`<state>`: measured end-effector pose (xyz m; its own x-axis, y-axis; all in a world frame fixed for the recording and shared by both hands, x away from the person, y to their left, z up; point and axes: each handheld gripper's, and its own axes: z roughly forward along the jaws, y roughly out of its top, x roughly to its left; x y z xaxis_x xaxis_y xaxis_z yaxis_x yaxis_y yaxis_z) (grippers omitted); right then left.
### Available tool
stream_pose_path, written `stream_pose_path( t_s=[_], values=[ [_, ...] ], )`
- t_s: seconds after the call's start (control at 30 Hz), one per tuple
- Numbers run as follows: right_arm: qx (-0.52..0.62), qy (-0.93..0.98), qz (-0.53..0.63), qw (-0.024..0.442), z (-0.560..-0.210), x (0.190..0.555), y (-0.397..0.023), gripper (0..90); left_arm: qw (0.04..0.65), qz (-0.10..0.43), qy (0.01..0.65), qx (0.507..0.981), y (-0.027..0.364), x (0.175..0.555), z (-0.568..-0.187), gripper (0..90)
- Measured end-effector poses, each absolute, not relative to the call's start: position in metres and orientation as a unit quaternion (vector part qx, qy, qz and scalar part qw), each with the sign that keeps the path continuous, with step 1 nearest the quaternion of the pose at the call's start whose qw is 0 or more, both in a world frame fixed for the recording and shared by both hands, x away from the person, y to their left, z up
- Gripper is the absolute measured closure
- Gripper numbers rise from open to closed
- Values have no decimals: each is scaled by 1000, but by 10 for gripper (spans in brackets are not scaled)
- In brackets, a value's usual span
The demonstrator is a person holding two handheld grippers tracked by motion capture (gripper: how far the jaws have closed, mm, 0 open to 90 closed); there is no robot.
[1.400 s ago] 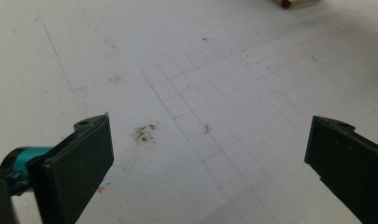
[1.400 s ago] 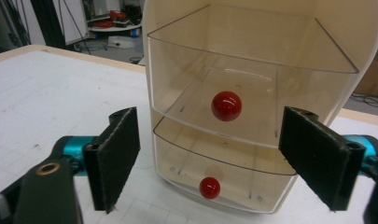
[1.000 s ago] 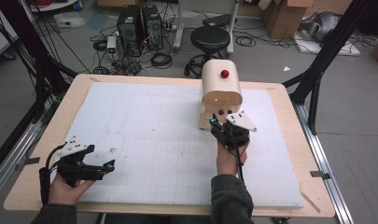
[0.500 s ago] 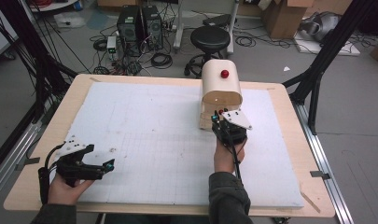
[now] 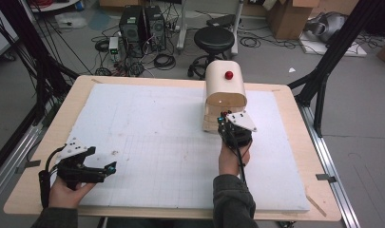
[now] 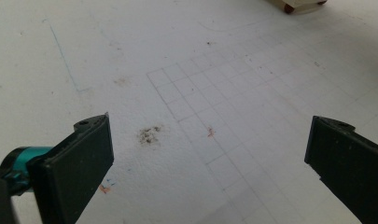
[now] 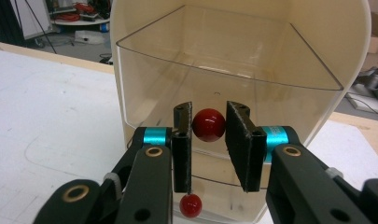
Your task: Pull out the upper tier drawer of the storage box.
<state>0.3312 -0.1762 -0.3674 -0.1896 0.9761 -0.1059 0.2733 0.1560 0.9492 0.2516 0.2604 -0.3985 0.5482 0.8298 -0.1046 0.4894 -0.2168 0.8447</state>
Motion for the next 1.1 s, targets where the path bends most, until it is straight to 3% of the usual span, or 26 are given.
stream_pose_path(
  t_s=[1.1],
  values=[
    [490, 647, 442, 381, -365, 329, -184, 726, 451, 192, 437, 754, 261, 252, -398, 17]
  ],
)
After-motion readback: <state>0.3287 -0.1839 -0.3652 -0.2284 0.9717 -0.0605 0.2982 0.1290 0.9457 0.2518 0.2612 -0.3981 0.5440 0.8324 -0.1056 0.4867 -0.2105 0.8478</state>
